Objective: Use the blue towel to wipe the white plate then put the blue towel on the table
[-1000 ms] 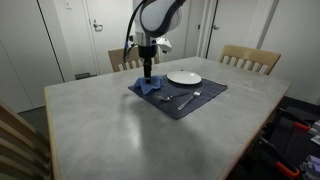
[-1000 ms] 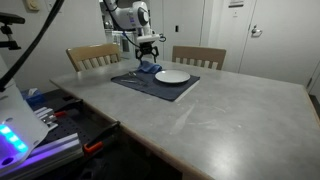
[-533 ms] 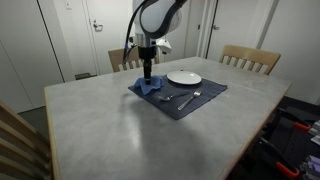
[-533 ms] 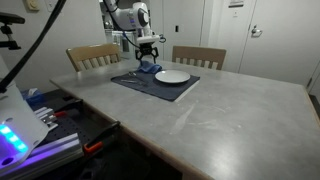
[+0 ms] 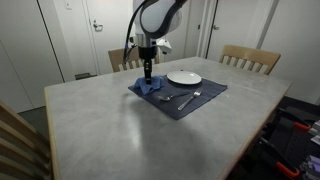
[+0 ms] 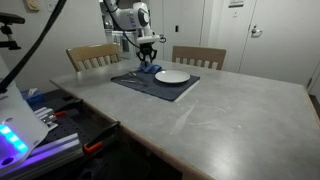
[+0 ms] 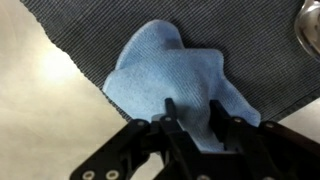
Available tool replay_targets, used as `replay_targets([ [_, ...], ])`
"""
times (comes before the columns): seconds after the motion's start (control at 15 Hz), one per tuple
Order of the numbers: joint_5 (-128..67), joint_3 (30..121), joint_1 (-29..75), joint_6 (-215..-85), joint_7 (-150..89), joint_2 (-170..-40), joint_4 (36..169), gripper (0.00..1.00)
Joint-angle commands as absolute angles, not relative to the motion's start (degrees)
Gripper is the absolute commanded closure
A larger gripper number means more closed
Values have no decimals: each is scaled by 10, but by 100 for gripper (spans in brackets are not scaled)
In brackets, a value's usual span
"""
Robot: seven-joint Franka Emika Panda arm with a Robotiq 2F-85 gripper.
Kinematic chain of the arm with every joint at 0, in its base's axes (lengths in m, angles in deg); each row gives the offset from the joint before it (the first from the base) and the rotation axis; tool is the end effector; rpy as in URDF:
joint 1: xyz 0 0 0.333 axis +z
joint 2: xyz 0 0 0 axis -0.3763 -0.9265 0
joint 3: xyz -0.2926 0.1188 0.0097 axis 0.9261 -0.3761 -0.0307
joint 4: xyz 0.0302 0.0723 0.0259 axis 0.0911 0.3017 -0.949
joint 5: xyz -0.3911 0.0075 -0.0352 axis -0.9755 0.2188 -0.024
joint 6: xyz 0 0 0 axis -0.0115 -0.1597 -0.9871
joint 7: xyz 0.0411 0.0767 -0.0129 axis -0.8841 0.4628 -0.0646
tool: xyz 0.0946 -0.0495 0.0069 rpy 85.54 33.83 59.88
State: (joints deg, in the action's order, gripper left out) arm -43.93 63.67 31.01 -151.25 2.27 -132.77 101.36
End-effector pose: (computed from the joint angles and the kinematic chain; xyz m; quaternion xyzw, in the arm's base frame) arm 0.6705 0.1878 0.1793 0.8890 0.4549 0.0031 0.0519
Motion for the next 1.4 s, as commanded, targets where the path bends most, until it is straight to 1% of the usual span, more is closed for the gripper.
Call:
replay_targets([
  [0.0, -432, 632, 306, -1477, 24, -1334, 998, 90],
  [0.07, -429, 631, 304, -1460, 27, -1335, 991, 96],
  [0.13, -429, 632, 305, -1448, 23, -1333, 989, 99],
  [0.2, -428, 632, 305, -1438, 22, -1330, 987, 100],
  [0.53, -431, 643, 314, -1386, -17, -1318, 960, 98],
  [0.8, -442, 658, 312, -1388, -46, -1303, 954, 98],
  [1.33, -467, 726, 304, -1349, -120, -1292, 937, 98],
])
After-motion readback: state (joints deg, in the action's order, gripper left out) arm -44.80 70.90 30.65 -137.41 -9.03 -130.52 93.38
